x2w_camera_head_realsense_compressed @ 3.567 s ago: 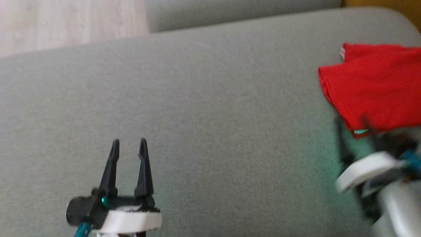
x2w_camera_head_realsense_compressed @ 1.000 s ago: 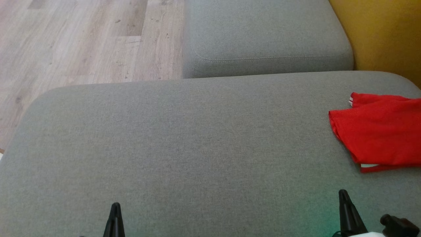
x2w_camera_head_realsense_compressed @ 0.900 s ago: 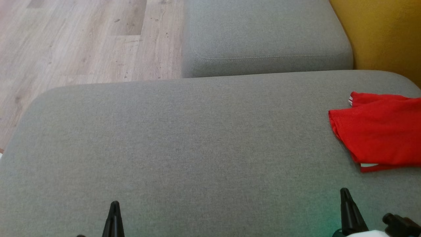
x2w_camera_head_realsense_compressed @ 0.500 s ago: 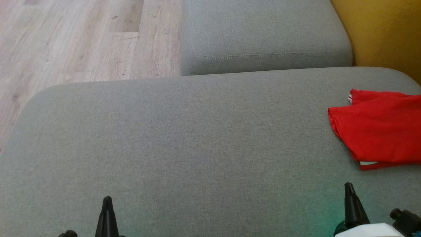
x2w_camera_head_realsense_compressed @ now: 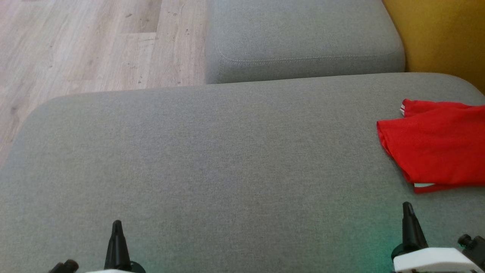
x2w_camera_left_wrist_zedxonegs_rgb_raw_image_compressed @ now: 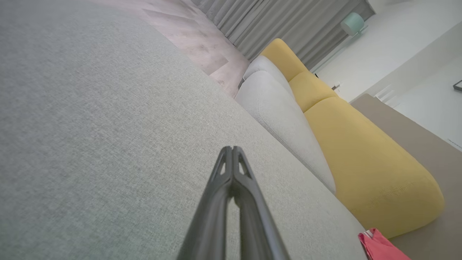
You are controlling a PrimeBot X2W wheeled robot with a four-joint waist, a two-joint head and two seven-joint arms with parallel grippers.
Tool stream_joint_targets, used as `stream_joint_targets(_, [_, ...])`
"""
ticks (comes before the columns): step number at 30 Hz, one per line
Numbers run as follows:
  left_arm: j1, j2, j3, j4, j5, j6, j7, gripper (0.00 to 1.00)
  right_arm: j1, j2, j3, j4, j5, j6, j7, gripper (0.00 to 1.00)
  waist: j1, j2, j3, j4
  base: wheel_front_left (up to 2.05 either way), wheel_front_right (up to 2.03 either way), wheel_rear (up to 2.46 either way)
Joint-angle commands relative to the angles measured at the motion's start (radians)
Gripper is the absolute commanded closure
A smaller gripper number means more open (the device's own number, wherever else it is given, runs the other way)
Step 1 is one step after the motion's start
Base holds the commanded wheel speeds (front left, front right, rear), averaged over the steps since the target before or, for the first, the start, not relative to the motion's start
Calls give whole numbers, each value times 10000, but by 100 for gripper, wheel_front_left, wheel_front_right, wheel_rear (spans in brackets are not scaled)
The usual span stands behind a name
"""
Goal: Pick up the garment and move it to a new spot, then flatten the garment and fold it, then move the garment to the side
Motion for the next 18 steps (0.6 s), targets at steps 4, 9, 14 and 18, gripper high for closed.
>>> stream_joint_targets(4, [-675, 137, 342, -201, -712, -144, 175, 100, -678, -214, -18, -290, 770, 35, 173, 100, 0, 0, 50, -27, 0, 0, 0])
stream_joint_targets(9, [-834, 141, 448, -136, -1283, -192, 314, 100, -822, -221, -72, -277, 1373, 38, 312, 100, 0, 0, 99, -53, 0, 0, 0])
stream_joint_targets(14, [-994, 144, 556, -71, -1852, -241, 456, 100, -967, -227, -126, -264, 1975, 41, 453, 100, 0, 0, 148, -78, 0, 0, 0])
stream_joint_targets(18, [-1121, 145, 645, -18, -2306, -280, 570, 100, -1083, -231, -172, -253, 2455, 43, 566, 100, 0, 0, 188, -99, 0, 0, 0])
